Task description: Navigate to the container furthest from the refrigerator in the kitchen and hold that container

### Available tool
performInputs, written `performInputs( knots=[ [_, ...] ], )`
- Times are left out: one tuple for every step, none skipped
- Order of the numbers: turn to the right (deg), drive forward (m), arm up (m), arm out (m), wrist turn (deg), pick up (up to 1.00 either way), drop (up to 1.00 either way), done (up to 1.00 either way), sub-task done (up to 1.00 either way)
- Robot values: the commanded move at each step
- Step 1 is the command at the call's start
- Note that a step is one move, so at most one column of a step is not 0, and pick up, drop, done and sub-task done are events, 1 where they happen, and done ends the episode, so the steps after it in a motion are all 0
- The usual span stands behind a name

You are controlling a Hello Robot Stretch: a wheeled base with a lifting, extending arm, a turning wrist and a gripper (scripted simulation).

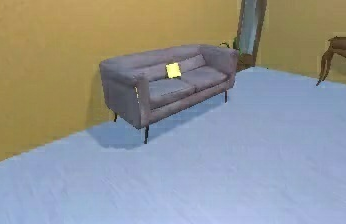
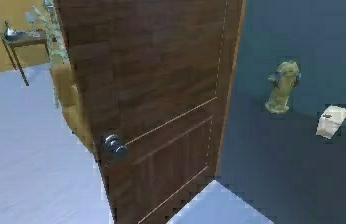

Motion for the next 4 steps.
performInputs(
  knots=[
    [27.0,0.0,0.0,0.0,0.0,0.0,0.0,0.0,0.0],
    [0.0,1.0,0.0,0.0,0.0,0.0,0.0,0.0,0.0],
    [0.0,1.0,0.0,0.0,0.0,0.0,0.0,0.0,0.0],
    [3.0,0.0,0.0,0.0,0.0,0.0,0.0,0.0,0.0]
  ],
)
